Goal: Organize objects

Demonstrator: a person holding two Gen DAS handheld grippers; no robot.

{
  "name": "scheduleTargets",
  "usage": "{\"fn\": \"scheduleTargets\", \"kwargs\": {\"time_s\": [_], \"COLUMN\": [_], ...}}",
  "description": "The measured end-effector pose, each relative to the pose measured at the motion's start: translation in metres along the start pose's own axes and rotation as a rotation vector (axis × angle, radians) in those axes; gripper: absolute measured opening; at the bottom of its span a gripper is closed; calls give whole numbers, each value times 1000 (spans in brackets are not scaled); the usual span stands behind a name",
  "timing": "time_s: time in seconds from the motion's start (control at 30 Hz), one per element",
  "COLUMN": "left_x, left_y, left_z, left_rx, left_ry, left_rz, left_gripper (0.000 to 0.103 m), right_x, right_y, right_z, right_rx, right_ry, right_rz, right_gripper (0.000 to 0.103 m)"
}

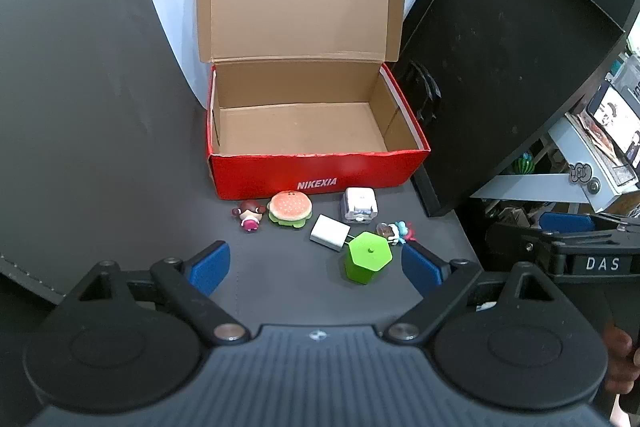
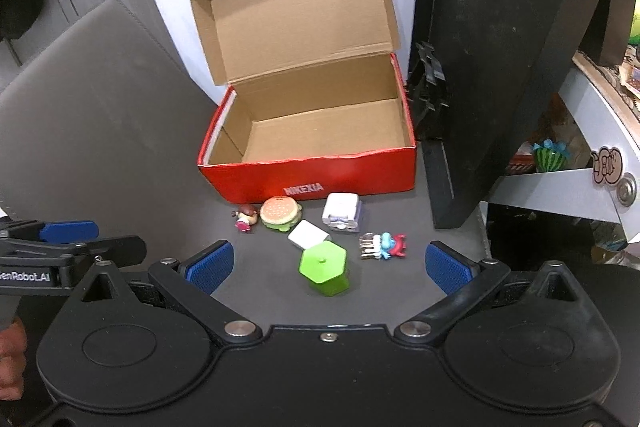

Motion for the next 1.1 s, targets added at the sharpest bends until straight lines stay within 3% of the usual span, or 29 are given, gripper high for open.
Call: {"fn": "scheduleTargets", "kwargs": {"time_s": [1.1], "left_x": [-4], "left_y": [-1], "left_z": [6], "left_rx": [3], "left_ry": [-4], "left_rz": [-55], "left_gripper": [92], "right_x": [-3], "right_y": [12], "right_z": [4], "right_rx": [8], "right_ry": [-30], "right_rz": [45], "right_gripper": [103]}}
Point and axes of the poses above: each gripper's, at about its wrist camera, not at the fingertips, and z roughly the way its jaws point, y to its right, x to its top, the point moved 8 cm from there along z, roughly the way its jaws point, and after that the axes turned 5 degrees about z, right-handed, at the moved point
